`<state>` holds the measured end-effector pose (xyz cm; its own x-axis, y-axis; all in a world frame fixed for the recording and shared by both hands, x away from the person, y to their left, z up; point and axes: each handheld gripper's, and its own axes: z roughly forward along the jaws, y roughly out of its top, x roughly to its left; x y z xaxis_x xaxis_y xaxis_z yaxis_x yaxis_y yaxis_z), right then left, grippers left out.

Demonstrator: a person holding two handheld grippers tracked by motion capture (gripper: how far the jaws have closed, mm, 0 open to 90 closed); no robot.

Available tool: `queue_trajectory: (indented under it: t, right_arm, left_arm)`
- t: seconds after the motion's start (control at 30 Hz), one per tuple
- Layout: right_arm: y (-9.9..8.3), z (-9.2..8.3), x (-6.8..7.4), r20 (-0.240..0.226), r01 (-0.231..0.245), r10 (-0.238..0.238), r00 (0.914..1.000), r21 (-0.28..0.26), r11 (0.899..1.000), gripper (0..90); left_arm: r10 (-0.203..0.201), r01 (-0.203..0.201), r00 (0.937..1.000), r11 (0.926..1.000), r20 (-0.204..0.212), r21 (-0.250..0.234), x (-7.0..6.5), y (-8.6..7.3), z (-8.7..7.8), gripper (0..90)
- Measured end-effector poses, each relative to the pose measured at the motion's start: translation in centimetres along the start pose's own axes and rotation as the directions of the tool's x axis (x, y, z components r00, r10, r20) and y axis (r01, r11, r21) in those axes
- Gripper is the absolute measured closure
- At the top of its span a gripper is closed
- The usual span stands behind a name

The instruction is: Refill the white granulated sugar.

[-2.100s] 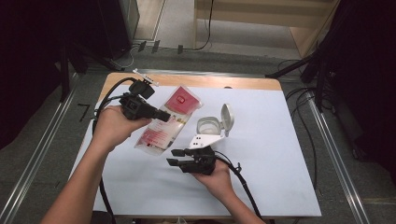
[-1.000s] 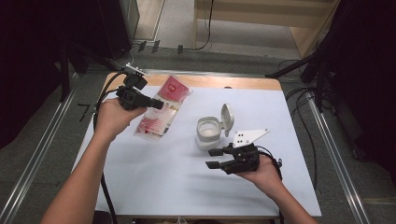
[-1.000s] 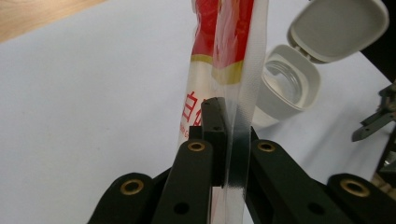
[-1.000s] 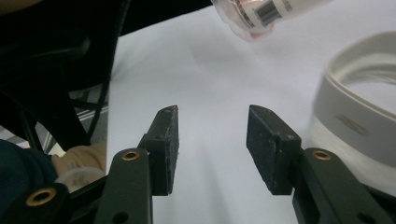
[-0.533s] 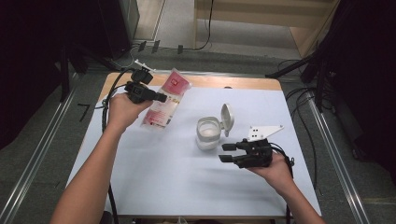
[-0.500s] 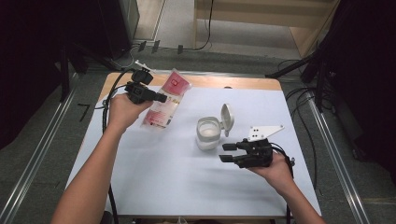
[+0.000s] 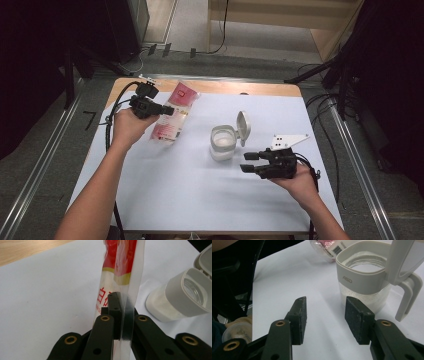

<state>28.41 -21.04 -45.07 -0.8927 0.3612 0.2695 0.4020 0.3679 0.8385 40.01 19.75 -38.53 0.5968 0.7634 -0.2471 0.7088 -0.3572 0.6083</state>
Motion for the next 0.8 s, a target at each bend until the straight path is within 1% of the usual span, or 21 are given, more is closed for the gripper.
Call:
queue_trajectory:
  t: [0.07, 0.23, 0.3, 0.33, 0.37, 0.4, 0.43, 0.47, 0.5, 0.57, 0.67, 0.7, 0.8]
  right_arm:
    - [0.0, -0.1, 0.0, -0.004, -0.002, 0.002, 1.0000, 0.004, 1.000, 53.0]
    - [-0.3, -0.4, 0.0, 0.007, 0.003, -0.003, 1.0000, 0.006, 1.000, 53.1]
    - [-0.4, -0.6, -0.2, 0.023, -0.004, 0.004, 0.9997, 0.004, 1.000, 53.3]
    - [-0.4, -0.6, -0.2, 0.026, -0.010, 0.010, 0.9996, 0.004, 1.000, 53.3]
    - [-0.4, -0.7, -0.4, 0.032, -0.007, 0.007, 0.9995, -0.001, 1.000, 53.3]
    - [-0.4, -0.8, -0.4, 0.035, -0.015, 0.016, 0.9993, -0.002, 1.000, 53.3]
    - [-0.4, -0.8, -0.4, 0.036, -0.015, 0.015, 0.9992, 0.000, 1.000, 53.3]
    - [-0.4, -0.8, -0.6, 0.045, -0.008, 0.008, 0.9989, 0.001, 1.000, 53.2]
    - [-0.4, -0.9, -0.6, 0.052, -0.011, 0.011, 0.9986, 0.004, 1.000, 53.2]
    - [-0.5, -0.9, -0.7, 0.057, -0.013, 0.013, 0.9983, 0.007, 1.000, 53.2]
    - [-0.6, -1.0, -0.9, 0.064, -0.024, 0.024, 0.9977, 0.005, 1.000, 53.6]
    - [-0.6, -1.0, -0.9, 0.067, -0.028, 0.027, 0.9974, 0.002, 1.000, 53.7]
    - [-0.6, -1.1, -1.1, 0.075, -0.028, 0.028, 0.9968, -0.001, 1.000, 53.8]
  left_arm:
    - [0.000, 0.001, 1.0000, 1.0000, 0.009, -0.005, 0.0, -0.4, -0.2, 90.0]
    - [0.005, -0.005, 1.0000, 0.9998, 0.002, -0.018, -0.4, -1.6, -0.8, 90.0]
    - [0.019, -0.019, 0.9998, 0.9997, -0.002, -0.014, -0.5, -2.1, -1.1, 89.9]
    - [0.022, -0.022, 0.9997, 0.9997, -0.007, -0.013, -0.7, -2.3, -1.3, 89.7]
    - [0.020, -0.020, 0.9998, 0.9997, -0.003, -0.011, -0.8, -2.5, -1.5, 89.4]
    - [0.025, -0.025, 0.9996, 0.9996, -0.010, -0.009, -0.9, -2.7, -1.6, 89.0]
    - [0.031, -0.031, 0.9993, 0.9994, -0.020, -0.017, -1.1, -3.1, -1.9, 89.0]
    - [0.036, -0.036, 0.9993, 0.9991, -0.014, -0.020, -1.3, -3.4, -2.1, 89.0]
    - [0.046, -0.046, 0.9987, 0.9987, -0.020, -0.022, -1.4, -3.7, -2.2, 88.8]
    - [0.048, -0.049, 0.9986, 0.9981, -0.023, -0.037, -1.8, -4.4, -2.4, 88.7]
    - [0.036, -0.037, 0.9992, 0.9982, -0.016, -0.047, -1.9, -5.4, -2.8, 88.1]
    - [0.035, -0.037, 0.9991, 0.9973, -0.022, -0.063, -1.9, -5.9, -2.9, 87.9]
    - [0.023, -0.025, 0.9994, 0.9971, -0.027, -0.071, -1.9, -6.7, -3.3, 87.1]
